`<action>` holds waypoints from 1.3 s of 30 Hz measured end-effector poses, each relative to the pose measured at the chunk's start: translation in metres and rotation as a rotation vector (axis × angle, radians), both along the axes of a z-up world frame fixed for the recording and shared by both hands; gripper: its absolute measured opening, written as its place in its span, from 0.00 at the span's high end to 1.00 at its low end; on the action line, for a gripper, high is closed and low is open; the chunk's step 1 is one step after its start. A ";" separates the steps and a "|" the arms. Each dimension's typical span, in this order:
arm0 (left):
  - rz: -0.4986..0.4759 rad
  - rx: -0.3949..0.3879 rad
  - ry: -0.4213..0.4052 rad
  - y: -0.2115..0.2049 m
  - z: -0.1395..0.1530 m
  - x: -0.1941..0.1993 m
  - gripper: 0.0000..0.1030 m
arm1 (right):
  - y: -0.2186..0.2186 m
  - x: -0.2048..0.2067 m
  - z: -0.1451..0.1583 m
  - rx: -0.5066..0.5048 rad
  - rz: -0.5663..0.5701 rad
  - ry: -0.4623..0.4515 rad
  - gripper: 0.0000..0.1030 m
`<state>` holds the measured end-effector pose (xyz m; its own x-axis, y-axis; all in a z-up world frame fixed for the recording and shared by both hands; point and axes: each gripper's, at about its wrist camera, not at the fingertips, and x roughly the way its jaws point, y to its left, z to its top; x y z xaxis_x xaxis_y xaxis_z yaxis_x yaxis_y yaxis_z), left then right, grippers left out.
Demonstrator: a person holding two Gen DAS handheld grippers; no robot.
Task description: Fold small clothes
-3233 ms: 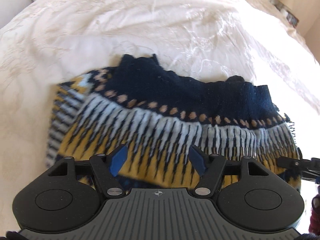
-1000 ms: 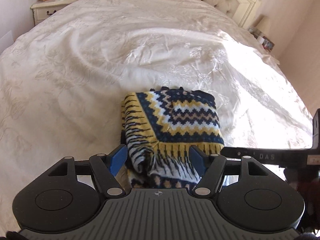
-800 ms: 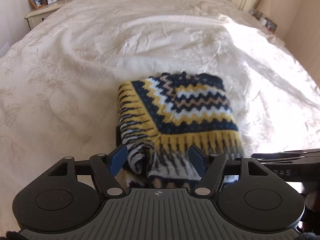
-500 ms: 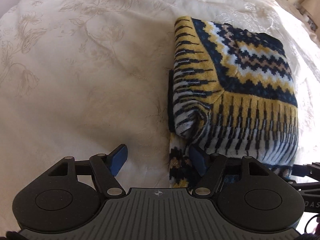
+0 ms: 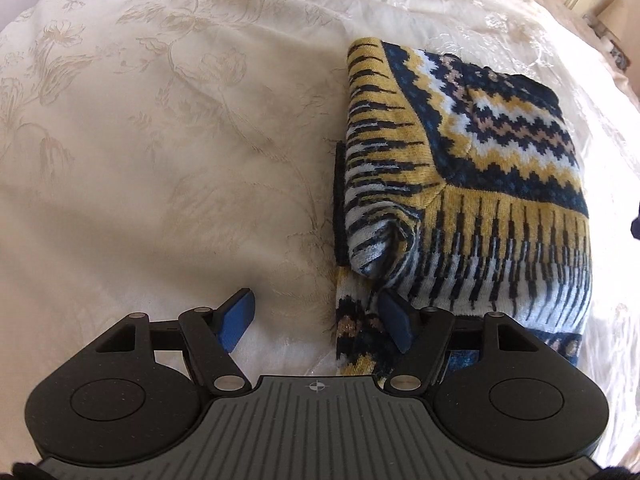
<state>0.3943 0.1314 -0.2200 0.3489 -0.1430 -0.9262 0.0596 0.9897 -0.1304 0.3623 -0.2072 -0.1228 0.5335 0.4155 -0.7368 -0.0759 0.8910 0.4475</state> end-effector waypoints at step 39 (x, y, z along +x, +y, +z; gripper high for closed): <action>-0.041 -0.069 -0.238 -0.035 0.119 -0.085 0.16 | -0.011 -0.091 0.035 -0.017 -0.119 -0.045 0.00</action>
<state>0.3092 0.0965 -0.1011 0.5482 -0.2214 -0.8065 0.1368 0.9751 -0.1746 0.2709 -0.2179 -0.0879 0.6105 0.3352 -0.7175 0.0110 0.9023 0.4310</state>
